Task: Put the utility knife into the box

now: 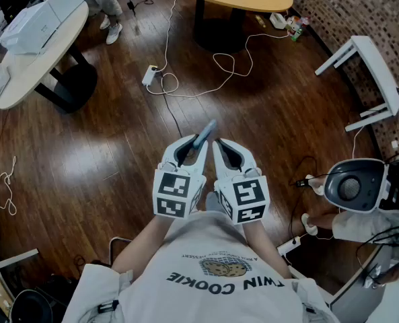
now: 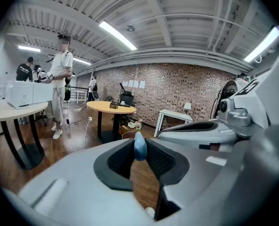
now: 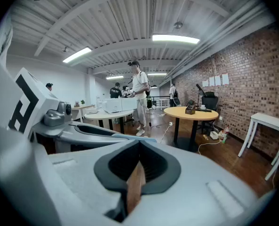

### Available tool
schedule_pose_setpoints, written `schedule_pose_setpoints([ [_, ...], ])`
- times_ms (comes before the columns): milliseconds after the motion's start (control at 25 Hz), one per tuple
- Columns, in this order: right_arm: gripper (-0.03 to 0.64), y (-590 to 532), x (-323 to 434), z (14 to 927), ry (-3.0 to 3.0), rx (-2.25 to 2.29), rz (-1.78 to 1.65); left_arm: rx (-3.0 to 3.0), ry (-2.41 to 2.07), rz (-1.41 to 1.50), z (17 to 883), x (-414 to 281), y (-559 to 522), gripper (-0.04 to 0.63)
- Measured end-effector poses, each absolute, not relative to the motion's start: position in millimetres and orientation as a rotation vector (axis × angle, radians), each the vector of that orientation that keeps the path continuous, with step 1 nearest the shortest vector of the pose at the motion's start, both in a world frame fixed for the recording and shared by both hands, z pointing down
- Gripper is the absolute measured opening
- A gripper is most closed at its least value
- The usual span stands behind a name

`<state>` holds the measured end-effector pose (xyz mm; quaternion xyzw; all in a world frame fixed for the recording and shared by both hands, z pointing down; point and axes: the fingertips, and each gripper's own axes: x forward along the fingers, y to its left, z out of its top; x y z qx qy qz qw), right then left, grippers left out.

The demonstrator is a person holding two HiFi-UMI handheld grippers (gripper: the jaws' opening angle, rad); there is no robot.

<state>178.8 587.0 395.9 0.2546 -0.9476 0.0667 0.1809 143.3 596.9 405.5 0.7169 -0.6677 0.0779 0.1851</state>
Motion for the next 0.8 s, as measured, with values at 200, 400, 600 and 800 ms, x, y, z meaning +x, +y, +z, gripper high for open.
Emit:
schedule_pose_setpoints([
  [200, 0.002, 569, 172, 404, -2.681, 0.713, 0.188, 2.027, -1.876, 0.220, 411, 138, 577, 0.075],
  [400, 0.002, 526, 165, 405, -2.687, 0.720, 0.200, 2.025, -1.874, 0.238, 414, 131, 539, 0.075],
  [600, 0.002, 473, 151, 406, -2.695, 0.684, 0.211, 1.999, -1.900, 0.243, 411, 115, 487, 0.075],
  [800, 0.002, 412, 140, 406, -2.715, 0.615, 0.201, 1.962, -1.934, 0.251, 412, 107, 425, 0.075],
])
